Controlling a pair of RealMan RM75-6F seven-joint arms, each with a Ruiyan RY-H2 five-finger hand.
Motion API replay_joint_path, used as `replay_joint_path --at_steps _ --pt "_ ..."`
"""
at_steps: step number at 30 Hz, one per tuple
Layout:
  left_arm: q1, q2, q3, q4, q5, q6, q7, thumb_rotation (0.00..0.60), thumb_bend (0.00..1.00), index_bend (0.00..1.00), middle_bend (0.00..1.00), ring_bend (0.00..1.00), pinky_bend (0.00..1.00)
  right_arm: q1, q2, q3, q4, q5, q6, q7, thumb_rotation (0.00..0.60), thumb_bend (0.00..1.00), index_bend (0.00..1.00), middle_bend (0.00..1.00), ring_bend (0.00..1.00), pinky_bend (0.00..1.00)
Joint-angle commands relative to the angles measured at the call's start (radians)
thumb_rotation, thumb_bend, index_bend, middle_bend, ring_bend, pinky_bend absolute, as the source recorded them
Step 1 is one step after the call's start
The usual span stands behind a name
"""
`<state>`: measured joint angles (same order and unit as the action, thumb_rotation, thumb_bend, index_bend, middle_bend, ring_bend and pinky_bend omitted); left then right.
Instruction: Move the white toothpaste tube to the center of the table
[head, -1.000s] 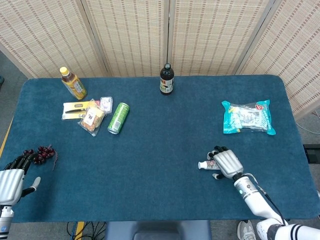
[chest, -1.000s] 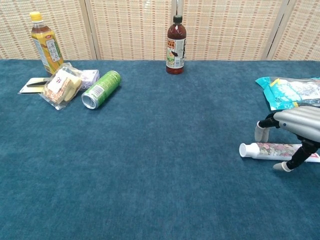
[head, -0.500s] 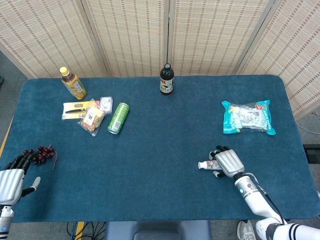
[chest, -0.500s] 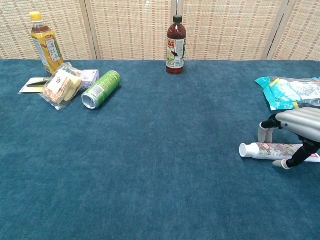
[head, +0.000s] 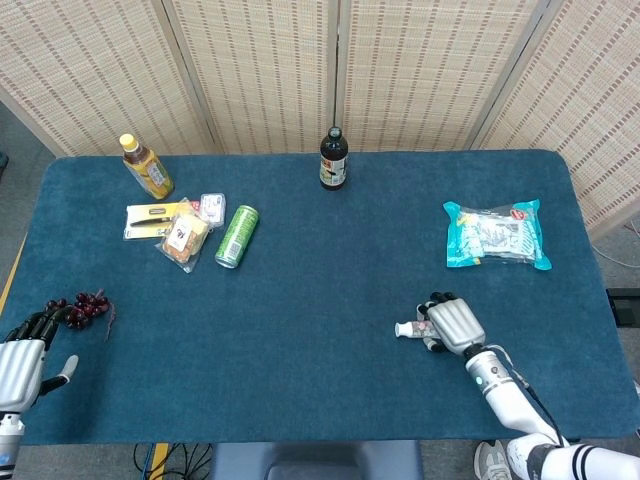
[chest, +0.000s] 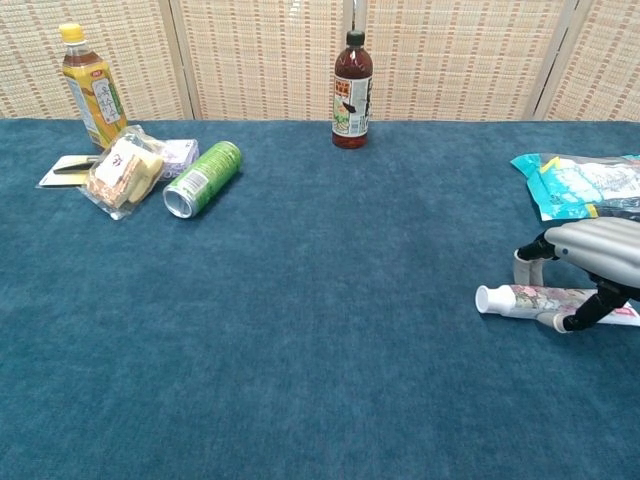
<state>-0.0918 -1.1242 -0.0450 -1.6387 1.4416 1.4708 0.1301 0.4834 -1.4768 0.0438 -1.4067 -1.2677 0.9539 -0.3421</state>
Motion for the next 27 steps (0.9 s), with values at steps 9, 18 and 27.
replay_joint_path --at_steps 9,18,27 --pt "0.007 0.005 0.001 0.003 -0.001 0.003 -0.008 0.6 0.28 0.13 0.19 0.15 0.27 0.012 -0.029 0.008 0.015 0.009 0.002 -0.002 0.6 0.69 0.59 0.58 0.35 0.24" --pt "-0.047 0.049 0.002 -0.016 0.038 -0.069 -0.02 0.6 0.28 0.13 0.19 0.15 0.27 0.056 0.039 0.031 -0.041 0.015 -0.069 0.062 0.6 1.0 0.69 0.66 0.47 0.34" --pt "-0.175 0.091 -0.01 -0.027 0.111 -0.212 -0.08 0.6 0.28 0.16 0.22 0.22 0.29 0.15 0.164 0.076 -0.156 0.033 -0.208 0.137 0.6 1.0 0.74 0.69 0.51 0.4"
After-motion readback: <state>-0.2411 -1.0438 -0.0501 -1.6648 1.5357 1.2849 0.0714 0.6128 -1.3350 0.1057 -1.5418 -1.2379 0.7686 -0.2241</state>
